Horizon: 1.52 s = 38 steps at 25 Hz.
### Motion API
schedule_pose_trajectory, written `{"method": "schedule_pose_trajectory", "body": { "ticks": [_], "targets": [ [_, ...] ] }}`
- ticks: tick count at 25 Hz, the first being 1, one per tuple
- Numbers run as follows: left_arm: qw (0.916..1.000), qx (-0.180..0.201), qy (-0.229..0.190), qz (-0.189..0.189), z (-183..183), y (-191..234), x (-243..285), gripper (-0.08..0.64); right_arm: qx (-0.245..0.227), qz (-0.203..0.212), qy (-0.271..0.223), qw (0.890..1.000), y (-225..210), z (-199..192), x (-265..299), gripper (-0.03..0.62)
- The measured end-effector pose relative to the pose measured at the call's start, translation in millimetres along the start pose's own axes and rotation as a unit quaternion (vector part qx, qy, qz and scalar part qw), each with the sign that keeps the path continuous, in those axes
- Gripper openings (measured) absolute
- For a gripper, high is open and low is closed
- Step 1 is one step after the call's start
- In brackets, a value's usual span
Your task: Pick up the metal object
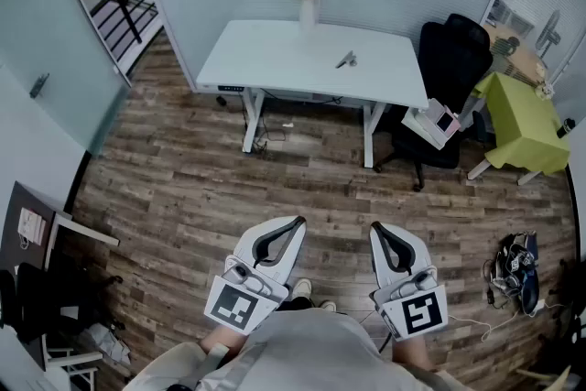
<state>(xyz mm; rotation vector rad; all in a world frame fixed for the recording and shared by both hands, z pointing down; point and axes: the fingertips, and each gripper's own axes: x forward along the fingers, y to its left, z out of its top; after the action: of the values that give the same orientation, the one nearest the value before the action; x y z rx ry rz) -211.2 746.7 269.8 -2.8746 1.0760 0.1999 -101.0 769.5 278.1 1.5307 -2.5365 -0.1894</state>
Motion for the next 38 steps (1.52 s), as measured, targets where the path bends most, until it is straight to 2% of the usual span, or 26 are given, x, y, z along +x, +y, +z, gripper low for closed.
{"method": "schedule_pose_trajectory", "body": {
  "ticks": [10, 18, 23, 28, 32, 38],
  "targets": [
    [1.0000, 0.003, -0.002, -0.004, -9.5, 35.8, 15.4, 0.002, 0.009, -0.018, -0.009, 1.000, -15.8, -7.7, 35.9, 0.002],
    [0.9995, -0.023, -0.004, -0.023, -21.4, 55.0, 39.3, 0.002, 0.020, -0.015, -0.001, 1.000, -28.6, -17.4, 67.3, 0.002],
    [0.9993, -0.029, -0.013, -0.021, -25.4, 71.5, 62.0, 0.002, 0.022, -0.012, 0.003, 1.000, -47.2, -24.4, 88.1, 0.002],
    [0.9989, -0.031, -0.025, -0.027, -30.7, 82.2, 101.6, 0.002, 0.024, -0.014, 0.000, 1.000, -82.7, -33.1, 109.3, 0.002],
    [0.9990, -0.027, -0.002, -0.037, -43.4, 90.9, 140.3, 0.002, 0.025, -0.016, 0.000, 1.000, -117.7, -39.6, 131.0, 0.002],
    [0.9990, -0.021, 0.003, -0.039, -51.6, 106.1, 208.2, 0.002, 0.026, -0.013, 0.001, 1.000, -179.2, -47.6, 164.6, 0.002]
  ]
}}
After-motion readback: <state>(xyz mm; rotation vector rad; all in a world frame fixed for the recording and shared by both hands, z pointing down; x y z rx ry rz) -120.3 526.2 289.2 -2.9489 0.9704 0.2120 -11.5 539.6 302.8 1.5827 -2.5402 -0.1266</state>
